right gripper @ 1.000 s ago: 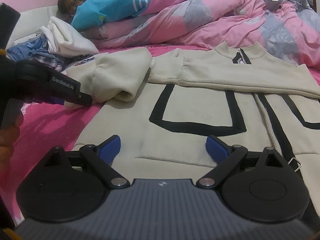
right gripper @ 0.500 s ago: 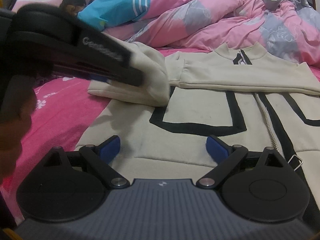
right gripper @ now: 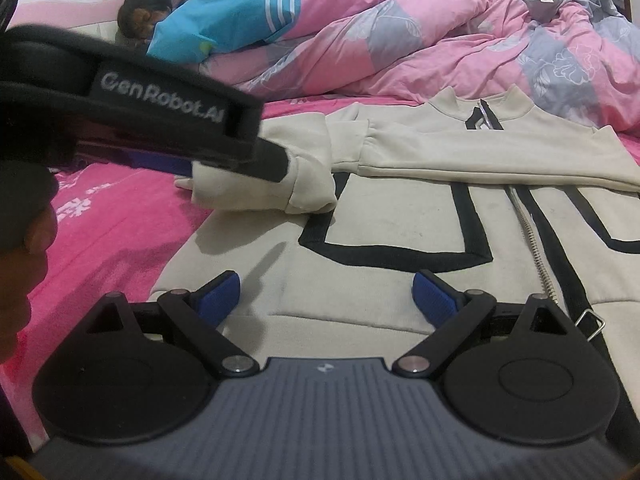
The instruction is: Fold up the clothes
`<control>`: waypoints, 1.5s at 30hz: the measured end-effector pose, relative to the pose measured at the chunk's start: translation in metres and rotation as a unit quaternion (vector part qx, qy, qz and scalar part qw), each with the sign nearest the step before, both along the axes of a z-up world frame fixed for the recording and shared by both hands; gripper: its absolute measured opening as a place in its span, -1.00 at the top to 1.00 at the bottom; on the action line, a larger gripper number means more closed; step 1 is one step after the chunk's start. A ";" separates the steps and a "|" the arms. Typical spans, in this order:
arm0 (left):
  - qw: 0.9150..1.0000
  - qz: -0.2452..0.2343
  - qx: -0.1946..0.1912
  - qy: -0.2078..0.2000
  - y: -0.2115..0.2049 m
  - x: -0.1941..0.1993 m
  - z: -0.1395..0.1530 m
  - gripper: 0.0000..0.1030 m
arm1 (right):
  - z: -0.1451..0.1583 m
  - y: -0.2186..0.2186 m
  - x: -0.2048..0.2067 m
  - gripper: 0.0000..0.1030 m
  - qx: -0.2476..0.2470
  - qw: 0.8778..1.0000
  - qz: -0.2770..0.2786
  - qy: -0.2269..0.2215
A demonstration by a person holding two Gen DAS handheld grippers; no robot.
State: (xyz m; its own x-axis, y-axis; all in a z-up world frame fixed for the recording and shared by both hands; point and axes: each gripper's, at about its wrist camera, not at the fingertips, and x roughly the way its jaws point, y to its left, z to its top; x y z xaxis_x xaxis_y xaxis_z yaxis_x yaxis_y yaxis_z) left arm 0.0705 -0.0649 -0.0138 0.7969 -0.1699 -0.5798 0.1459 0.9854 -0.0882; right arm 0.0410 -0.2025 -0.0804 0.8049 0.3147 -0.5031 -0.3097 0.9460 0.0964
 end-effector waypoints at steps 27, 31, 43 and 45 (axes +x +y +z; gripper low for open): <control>0.988 0.110 -0.103 0.021 0.109 -0.002 -0.030 -0.13 | 0.053 0.045 -0.005 -0.40 -0.116 0.987 0.093 -0.061; 0.987 0.118 -0.105 0.019 0.114 0.000 -0.031 0.01 | 0.051 0.079 0.000 -0.29 -0.158 0.973 0.146 -0.078; 0.986 0.131 -0.105 0.016 0.122 0.005 -0.033 0.06 | 0.047 0.091 0.040 0.66 -0.166 0.978 0.121 -0.048; 0.988 0.121 -0.098 0.018 0.115 0.006 -0.034 0.06 | 0.056 0.072 0.039 0.70 -0.124 0.987 0.095 -0.051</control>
